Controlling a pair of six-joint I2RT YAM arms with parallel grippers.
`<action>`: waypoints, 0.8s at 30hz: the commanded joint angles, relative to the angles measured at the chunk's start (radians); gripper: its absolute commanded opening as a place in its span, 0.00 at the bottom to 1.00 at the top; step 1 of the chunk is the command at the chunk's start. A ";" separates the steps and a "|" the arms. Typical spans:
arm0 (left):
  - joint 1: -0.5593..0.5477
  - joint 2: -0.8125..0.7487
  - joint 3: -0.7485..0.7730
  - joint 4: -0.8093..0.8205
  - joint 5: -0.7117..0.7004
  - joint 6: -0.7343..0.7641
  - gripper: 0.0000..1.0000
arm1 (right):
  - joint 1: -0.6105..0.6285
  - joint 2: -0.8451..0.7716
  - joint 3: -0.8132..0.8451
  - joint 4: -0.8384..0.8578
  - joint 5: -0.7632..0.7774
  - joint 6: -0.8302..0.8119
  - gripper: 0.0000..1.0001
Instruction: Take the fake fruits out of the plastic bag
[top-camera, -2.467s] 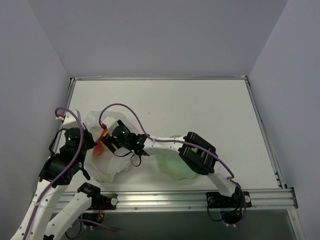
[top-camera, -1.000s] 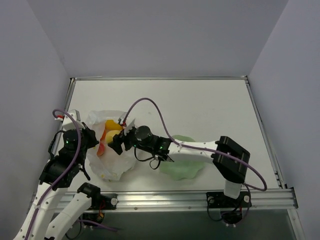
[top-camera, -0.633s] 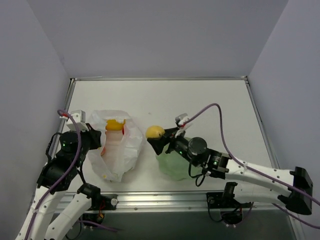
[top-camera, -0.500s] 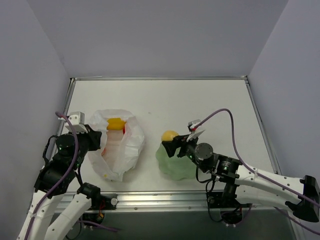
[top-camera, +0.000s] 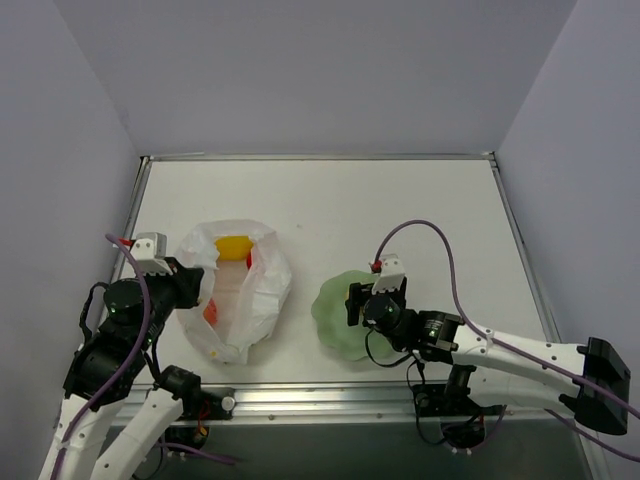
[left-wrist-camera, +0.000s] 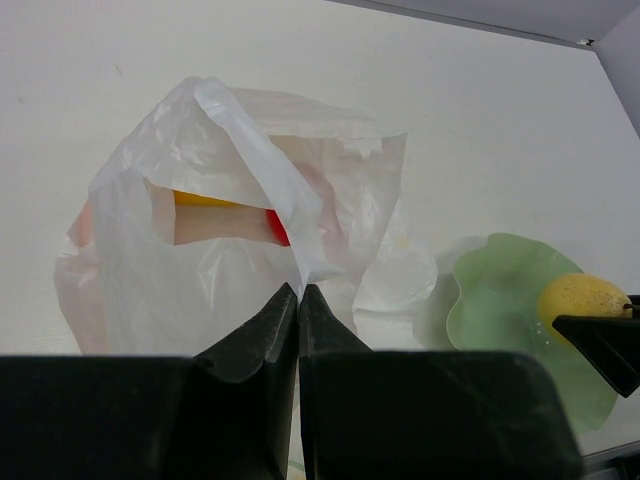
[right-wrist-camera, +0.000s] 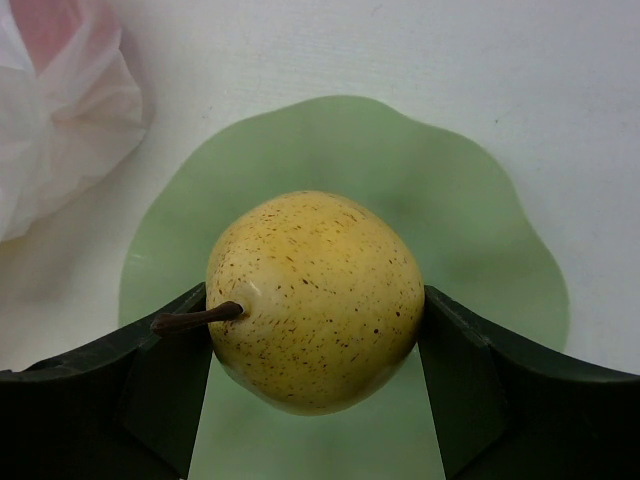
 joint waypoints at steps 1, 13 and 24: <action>0.008 -0.004 0.006 0.023 0.014 0.021 0.02 | 0.012 0.032 0.052 -0.062 0.038 0.043 0.60; 0.010 -0.023 -0.010 0.025 0.014 0.022 0.02 | 0.015 0.035 0.275 -0.105 0.026 -0.165 0.84; 0.011 -0.040 -0.013 0.026 0.013 0.009 0.02 | 0.124 0.367 0.499 0.261 -0.166 -0.320 0.05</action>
